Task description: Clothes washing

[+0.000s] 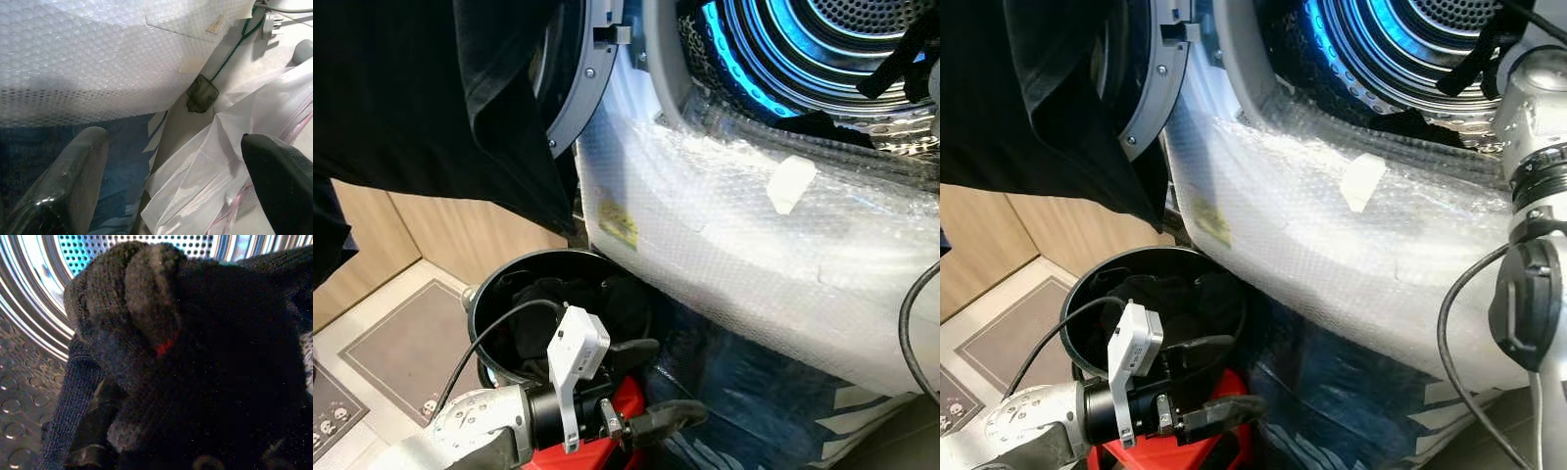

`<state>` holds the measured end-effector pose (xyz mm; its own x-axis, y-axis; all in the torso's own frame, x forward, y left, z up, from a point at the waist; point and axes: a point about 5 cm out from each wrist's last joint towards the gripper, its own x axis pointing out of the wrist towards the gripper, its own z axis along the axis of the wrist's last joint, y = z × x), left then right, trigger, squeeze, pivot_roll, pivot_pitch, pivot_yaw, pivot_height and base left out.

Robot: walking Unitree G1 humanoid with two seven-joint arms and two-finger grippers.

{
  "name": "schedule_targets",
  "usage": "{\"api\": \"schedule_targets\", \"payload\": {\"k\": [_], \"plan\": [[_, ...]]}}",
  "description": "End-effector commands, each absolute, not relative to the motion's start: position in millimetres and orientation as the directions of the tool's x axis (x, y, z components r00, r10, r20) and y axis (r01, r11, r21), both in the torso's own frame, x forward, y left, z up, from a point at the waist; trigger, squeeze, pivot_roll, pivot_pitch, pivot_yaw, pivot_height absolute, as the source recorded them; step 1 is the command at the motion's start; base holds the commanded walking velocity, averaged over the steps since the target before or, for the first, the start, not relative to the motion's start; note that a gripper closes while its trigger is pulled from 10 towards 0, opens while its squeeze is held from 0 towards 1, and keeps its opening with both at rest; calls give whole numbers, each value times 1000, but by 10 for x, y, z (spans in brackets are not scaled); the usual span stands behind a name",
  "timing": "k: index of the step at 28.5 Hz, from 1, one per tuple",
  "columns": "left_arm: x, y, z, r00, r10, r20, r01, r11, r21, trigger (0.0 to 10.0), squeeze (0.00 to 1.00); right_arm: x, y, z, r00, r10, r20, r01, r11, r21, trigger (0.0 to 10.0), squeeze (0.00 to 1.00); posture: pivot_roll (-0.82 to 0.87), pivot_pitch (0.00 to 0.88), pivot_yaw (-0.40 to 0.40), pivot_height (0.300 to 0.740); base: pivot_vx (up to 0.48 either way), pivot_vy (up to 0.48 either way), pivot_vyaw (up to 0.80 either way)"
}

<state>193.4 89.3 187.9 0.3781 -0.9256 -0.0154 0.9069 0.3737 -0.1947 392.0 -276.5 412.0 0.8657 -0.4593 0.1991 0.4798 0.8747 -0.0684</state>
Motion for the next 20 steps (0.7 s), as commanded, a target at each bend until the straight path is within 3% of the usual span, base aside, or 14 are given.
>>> {"api": "schedule_targets", "payload": {"k": [1,8,16,20], "plan": [[1929,893,1904,372,-928,-9,912,368,-180,10000,1000,3895,-2744,4233,864,-453,221,474,879,-55,10000,1000,-13,110,-69,740,0,0,0],[1939,882,1916,369,-929,-3,915,364,-174,10000,1000,3917,-2676,4246,887,-403,224,432,896,-98,10000,1000,-15,97,-71,740,0,0,0],[1940,857,1914,358,-934,1,920,352,-174,10000,1000,4013,-2451,4164,949,-256,183,306,887,-345,10000,1000,-27,77,-76,740,0,0,0],[1942,848,1908,354,-935,0,921,349,-175,10000,1000,4093,-2304,3971,988,-132,76,152,851,-502,10000,1000,-30,72,-78,740,0,0,0]]}}
